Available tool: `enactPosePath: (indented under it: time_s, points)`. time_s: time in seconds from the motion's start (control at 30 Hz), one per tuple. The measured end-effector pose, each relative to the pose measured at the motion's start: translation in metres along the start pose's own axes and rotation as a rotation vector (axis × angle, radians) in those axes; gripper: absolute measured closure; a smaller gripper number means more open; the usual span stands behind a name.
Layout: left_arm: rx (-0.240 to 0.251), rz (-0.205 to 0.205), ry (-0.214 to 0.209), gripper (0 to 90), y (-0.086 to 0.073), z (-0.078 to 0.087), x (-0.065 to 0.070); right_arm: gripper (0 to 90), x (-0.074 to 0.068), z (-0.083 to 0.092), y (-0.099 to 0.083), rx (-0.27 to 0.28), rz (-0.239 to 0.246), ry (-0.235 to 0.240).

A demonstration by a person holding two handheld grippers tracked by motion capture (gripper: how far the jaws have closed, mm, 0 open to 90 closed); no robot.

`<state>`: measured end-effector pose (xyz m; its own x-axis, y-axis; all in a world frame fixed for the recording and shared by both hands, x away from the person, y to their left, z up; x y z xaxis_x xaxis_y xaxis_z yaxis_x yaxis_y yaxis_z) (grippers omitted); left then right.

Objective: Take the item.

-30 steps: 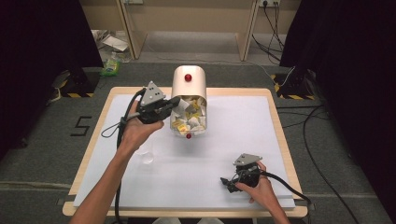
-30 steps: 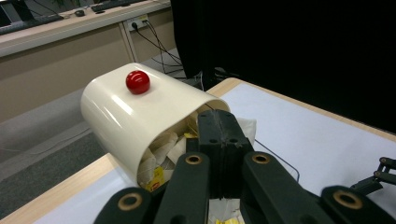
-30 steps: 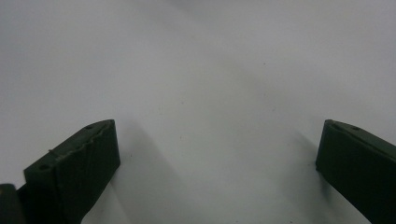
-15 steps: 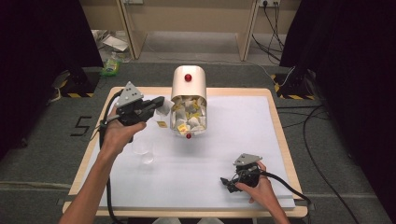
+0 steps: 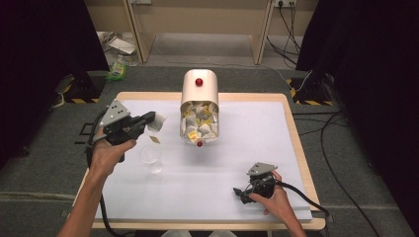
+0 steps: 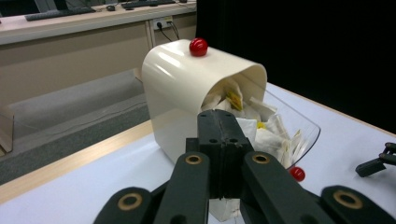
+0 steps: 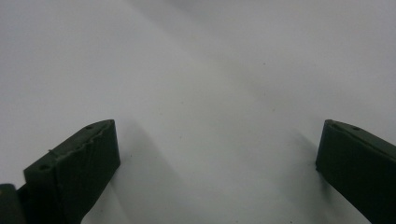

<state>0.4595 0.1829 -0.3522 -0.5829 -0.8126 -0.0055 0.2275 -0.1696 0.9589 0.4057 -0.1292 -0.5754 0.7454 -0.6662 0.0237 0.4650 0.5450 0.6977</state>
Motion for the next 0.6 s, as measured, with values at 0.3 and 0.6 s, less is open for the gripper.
enactPosePath:
  time_s: [0.3,0.6]
  points:
    - [-0.009,0.029,0.013,89.2,-0.022,0.005,-0.008,0.2,0.0,0.0,0.0,-0.001,-0.001,0.0]
    - [-0.017,0.068,0.028,89.2,-0.047,0.01,-0.013,0.2,0.0,0.0,0.0,-0.002,0.0,0.0]
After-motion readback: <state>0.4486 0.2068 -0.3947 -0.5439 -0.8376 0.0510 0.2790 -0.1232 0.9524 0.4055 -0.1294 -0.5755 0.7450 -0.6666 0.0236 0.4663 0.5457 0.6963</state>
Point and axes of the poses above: each handheld gripper's, and its own axes: z roughly backward along the jaws, y roughly out of its top, x roughly to its right, the point moved 10 cm from there along -z, roughly forward along the jaws, and after that the axes turned 1 degree about z, right-handed, at the moved point
